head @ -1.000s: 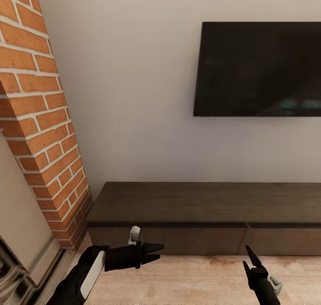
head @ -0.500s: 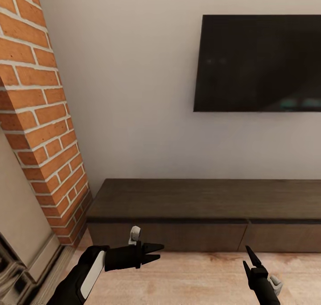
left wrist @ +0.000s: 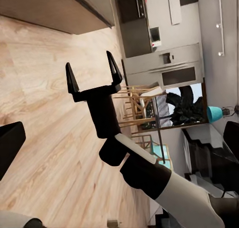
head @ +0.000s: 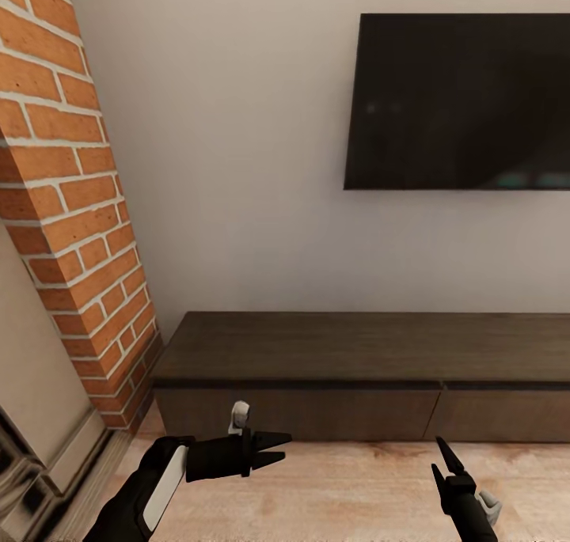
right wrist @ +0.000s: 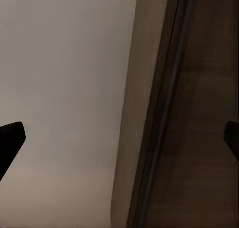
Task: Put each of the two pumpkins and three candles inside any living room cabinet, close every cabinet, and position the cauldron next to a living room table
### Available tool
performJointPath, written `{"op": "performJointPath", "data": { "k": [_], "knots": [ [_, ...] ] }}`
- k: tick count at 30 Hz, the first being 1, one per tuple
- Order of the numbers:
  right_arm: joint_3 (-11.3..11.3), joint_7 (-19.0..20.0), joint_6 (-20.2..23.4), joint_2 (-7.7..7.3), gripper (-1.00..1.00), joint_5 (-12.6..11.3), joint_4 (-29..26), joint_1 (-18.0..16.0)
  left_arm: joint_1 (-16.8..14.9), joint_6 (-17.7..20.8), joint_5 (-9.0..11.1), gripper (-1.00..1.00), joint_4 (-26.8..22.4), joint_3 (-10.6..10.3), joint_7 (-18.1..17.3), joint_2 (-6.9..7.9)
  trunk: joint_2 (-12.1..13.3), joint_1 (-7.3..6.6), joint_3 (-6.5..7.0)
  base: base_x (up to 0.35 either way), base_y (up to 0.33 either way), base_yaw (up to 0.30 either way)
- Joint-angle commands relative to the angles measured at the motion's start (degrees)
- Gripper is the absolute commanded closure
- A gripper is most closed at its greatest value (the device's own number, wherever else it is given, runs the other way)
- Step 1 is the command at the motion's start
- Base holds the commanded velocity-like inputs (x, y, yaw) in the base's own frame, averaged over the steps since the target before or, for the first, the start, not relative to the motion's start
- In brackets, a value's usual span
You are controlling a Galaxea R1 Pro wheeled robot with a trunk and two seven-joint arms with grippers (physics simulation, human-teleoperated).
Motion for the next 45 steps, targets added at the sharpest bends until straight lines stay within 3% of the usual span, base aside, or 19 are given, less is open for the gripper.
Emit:
{"op": "performJointPath", "data": {
  "k": [1, 37, 45],
  "knots": [
    [-0.02, 0.19, 0.60, 0.00, -1.00, -0.60, 0.03, -0.03, -0.03, 0.26, 0.05, -1.00, 0.00, -0.03, -0.55, 0.00, -0.44, 0.21, -0.24, 0.000, 0.000, 0.000],
    [-0.02, -0.52, 0.69, 0.00, -1.00, -0.60, 0.03, -0.03, -0.03, 0.26, 0.02, -1.00, 0.07, -0.06, -1.66, 0.00, -14.88, 8.12, -6.70, 0.000, 0.000, 0.000],
    [-0.02, -0.52, 0.69, 0.00, -1.00, -0.60, 0.03, -0.03, -0.03, 0.26, 0.02, -1.00, 0.04, -0.06, -1.66, 0.00, -14.98, 8.33, -8.47, 0.000, 0.000, 0.000]
  ]
}}
